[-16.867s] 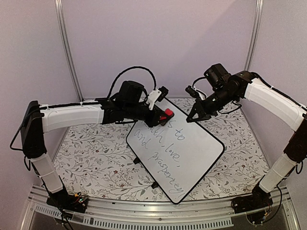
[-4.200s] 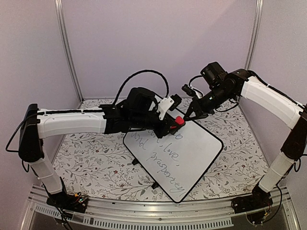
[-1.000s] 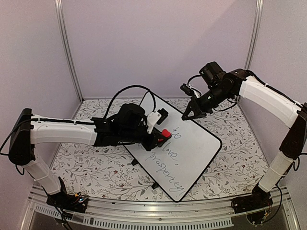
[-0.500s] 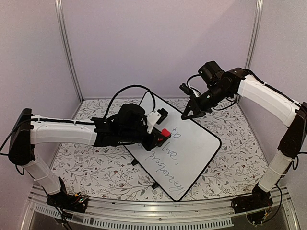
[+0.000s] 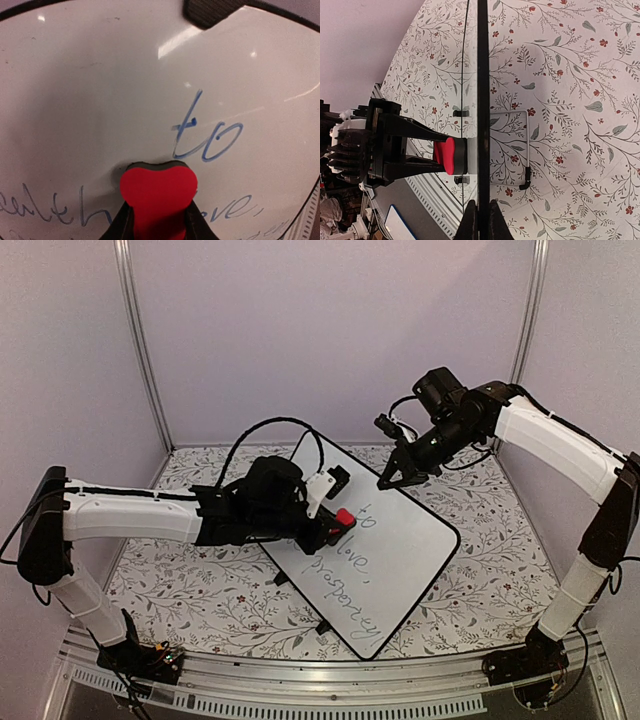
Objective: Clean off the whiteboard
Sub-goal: Erase the center of the whiteboard.
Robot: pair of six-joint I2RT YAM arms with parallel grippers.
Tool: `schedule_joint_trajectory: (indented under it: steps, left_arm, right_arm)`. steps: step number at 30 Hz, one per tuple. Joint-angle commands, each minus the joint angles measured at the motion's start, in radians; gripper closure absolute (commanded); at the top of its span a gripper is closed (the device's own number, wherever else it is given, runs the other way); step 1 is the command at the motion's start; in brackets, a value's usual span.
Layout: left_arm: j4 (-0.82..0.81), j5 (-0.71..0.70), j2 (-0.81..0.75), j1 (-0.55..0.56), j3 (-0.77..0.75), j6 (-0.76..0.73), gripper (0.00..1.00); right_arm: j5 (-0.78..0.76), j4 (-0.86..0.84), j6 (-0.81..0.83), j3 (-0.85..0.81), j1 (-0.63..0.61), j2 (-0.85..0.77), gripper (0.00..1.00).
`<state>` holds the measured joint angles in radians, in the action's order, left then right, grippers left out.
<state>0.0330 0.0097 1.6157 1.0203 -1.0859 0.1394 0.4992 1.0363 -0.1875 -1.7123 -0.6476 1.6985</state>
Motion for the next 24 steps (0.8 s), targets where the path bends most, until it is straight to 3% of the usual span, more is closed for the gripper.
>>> schedule_joint_trajectory:
  steps: [1, 24]
  left_arm:
    - [-0.002, -0.007, 0.001, 0.019, 0.003, -0.004, 1.00]
    - [-0.054, -0.034, -0.006, 0.026, 0.018, -0.007, 1.00]
  right_arm:
    - [0.085, -0.019, -0.006, -0.035, -0.047, 0.013, 1.00]
    - [0.090, -0.020, -0.024, -0.038, -0.046, 0.023, 1.00]
